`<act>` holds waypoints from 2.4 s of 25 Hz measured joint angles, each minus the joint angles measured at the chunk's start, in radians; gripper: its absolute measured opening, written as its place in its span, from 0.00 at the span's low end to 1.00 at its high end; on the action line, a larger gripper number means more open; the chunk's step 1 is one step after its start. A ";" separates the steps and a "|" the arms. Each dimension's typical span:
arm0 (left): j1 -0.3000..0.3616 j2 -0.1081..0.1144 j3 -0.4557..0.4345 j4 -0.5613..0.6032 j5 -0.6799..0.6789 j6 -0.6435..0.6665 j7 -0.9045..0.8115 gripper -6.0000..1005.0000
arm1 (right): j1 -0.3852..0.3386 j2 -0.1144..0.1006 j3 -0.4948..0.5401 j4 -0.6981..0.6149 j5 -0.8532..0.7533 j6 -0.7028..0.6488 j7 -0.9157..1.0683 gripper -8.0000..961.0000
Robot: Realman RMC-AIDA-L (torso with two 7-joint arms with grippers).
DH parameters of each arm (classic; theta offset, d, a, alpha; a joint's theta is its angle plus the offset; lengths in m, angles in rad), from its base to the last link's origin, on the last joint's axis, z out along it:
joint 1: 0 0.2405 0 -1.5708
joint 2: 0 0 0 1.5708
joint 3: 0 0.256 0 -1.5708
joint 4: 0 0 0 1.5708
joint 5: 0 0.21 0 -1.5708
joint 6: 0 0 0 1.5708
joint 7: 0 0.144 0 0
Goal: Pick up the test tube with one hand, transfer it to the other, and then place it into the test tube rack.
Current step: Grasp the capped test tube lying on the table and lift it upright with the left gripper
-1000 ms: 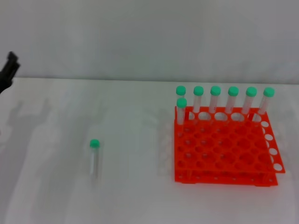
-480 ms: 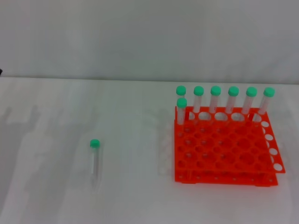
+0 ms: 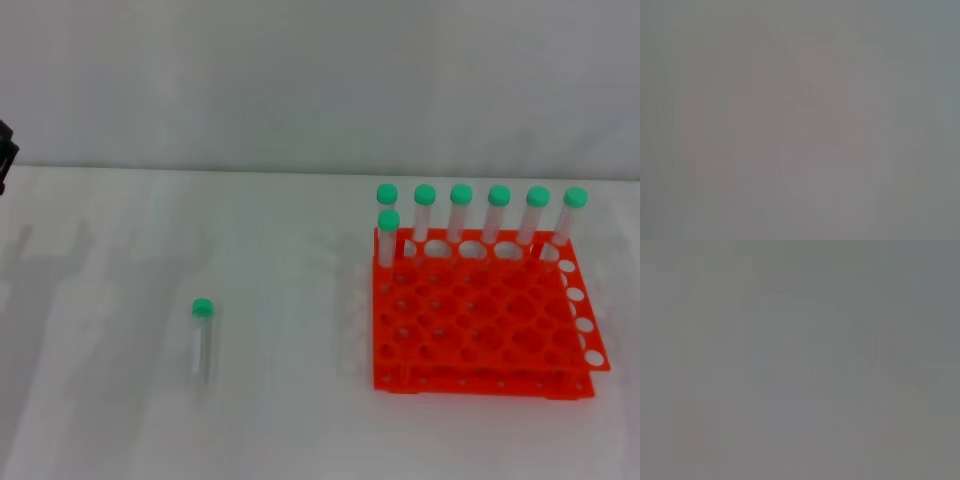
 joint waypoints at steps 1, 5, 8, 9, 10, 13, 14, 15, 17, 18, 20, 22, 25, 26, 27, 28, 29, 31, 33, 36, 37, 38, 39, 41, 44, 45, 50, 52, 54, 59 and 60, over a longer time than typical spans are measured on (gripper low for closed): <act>-0.002 0.000 0.000 -0.001 0.000 0.000 0.001 0.85 | 0.000 0.000 0.001 0.000 0.000 0.000 -0.002 0.90; -0.007 -0.003 -0.005 -0.005 -0.022 0.000 0.002 0.85 | 0.000 0.000 0.002 0.000 0.000 0.000 -0.006 0.89; -0.010 -0.008 -0.043 -0.048 -0.143 0.020 0.012 0.84 | 0.001 0.001 0.002 -0.001 0.000 0.000 -0.006 0.89; -0.012 -0.009 -0.055 -0.071 -0.192 0.040 0.021 0.84 | 0.001 0.001 0.002 -0.001 0.000 0.000 -0.006 0.89; -0.014 -0.010 -0.061 -0.089 -0.221 0.057 0.028 0.84 | 0.002 0.001 0.002 -0.001 0.000 0.000 -0.006 0.89; -0.018 -0.011 -0.063 -0.136 -0.262 0.106 0.040 0.84 | 0.006 -0.001 0.002 -0.001 0.000 0.000 -0.006 0.89; -0.018 -0.011 -0.061 -0.142 -0.261 0.109 0.041 0.84 | 0.009 -0.001 0.002 -0.001 0.000 0.000 -0.007 0.89; -0.018 -0.011 -0.059 -0.146 -0.256 0.110 0.041 0.84 | 0.012 -0.003 0.002 -0.001 0.000 0.000 -0.007 0.89; -0.022 -0.012 -0.059 -0.159 -0.256 0.111 0.039 0.84 | 0.018 -0.005 0.002 -0.001 0.000 -0.001 -0.009 0.89; -0.026 -0.012 -0.060 -0.166 -0.257 0.111 0.036 0.84 | 0.021 -0.005 0.002 -0.001 0.000 -0.001 -0.015 0.89; -0.048 -0.013 -0.064 -0.188 -0.266 0.103 0.034 0.84 | 0.028 -0.006 0.006 -0.001 0.000 -0.002 -0.034 0.89; -0.082 -0.013 -0.065 -0.205 -0.272 0.077 0.037 0.84 | 0.035 -0.004 0.018 -0.001 0.000 -0.002 -0.060 0.89; -0.129 -0.008 -0.051 -0.205 -0.250 0.014 0.044 0.84 | 0.041 -0.003 0.031 -0.001 0.000 -0.002 -0.077 0.89; -0.142 -0.006 -0.042 -0.200 -0.230 -0.015 0.044 0.84 | 0.041 -0.004 0.032 -0.001 0.000 -0.001 -0.078 0.89; -0.156 -0.003 -0.022 -0.185 -0.194 -0.063 0.033 0.84 | 0.040 -0.005 0.032 -0.001 0.000 -0.001 -0.079 0.89; -0.164 -0.001 -0.001 -0.161 -0.155 -0.108 0.015 0.84 | 0.039 -0.005 0.032 -0.001 0.000 -0.001 -0.079 0.89; -0.167 0.001 0.021 -0.127 -0.117 -0.150 -0.010 0.84 | 0.036 -0.006 0.032 -0.001 0.000 -0.001 -0.080 0.89; -0.158 0.003 0.081 -0.026 -0.019 -0.240 -0.098 0.84 | 0.034 -0.006 0.032 -0.001 0.000 -0.003 -0.082 0.89; -0.140 0.008 0.133 0.065 0.072 -0.298 -0.207 0.84 | 0.031 -0.006 0.032 -0.001 0.000 -0.006 -0.084 0.89; -0.109 0.037 0.193 0.204 0.241 -0.363 -0.468 0.84 | 0.027 -0.007 0.036 -0.001 0.000 -0.007 -0.085 0.89; -0.098 0.060 0.211 0.245 0.330 -0.371 -0.621 0.84 | 0.027 -0.007 0.039 0.000 0.000 -0.007 -0.085 0.89; -0.092 0.083 0.225 0.277 0.414 -0.365 -0.762 0.84 | 0.027 -0.008 0.042 -0.001 0.000 -0.007 -0.085 0.88; -0.087 0.105 0.235 0.303 0.486 -0.356 -0.878 0.84 | 0.027 -0.008 0.043 -0.002 -0.001 -0.008 -0.085 0.88; -0.081 0.159 0.251 0.355 0.642 -0.304 -1.113 0.84 | 0.028 -0.011 0.043 -0.004 -0.001 -0.008 -0.085 0.88; -0.079 0.221 0.255 0.418 0.807 -0.195 -1.357 0.84 | 0.033 -0.017 0.043 -0.009 -0.002 -0.012 -0.085 0.88; -0.078 0.243 0.255 0.453 0.885 -0.158 -1.466 0.84 | 0.034 -0.018 0.043 -0.010 -0.002 -0.015 -0.085 0.88; -0.091 0.296 0.230 0.630 1.311 -0.032 -1.926 0.84 | 0.043 -0.023 0.043 -0.011 -0.003 -0.035 -0.085 0.88; -0.110 0.302 0.201 0.682 1.463 0.048 -2.042 0.84 | 0.045 -0.024 0.043 -0.011 -0.003 -0.040 -0.085 0.88; -0.143 0.312 0.152 0.711 1.608 0.158 -2.139 0.84 | 0.046 -0.026 0.043 -0.011 -0.003 -0.047 -0.085 0.88; -0.231 0.335 0.021 0.739 1.833 0.386 -2.263 0.84 | 0.049 -0.028 0.043 -0.011 -0.003 -0.057 -0.085 0.88; -0.243 0.341 0.005 0.741 1.854 0.424 -2.280 0.84 | 0.049 -0.028 0.043 -0.011 -0.003 -0.060 -0.085 0.88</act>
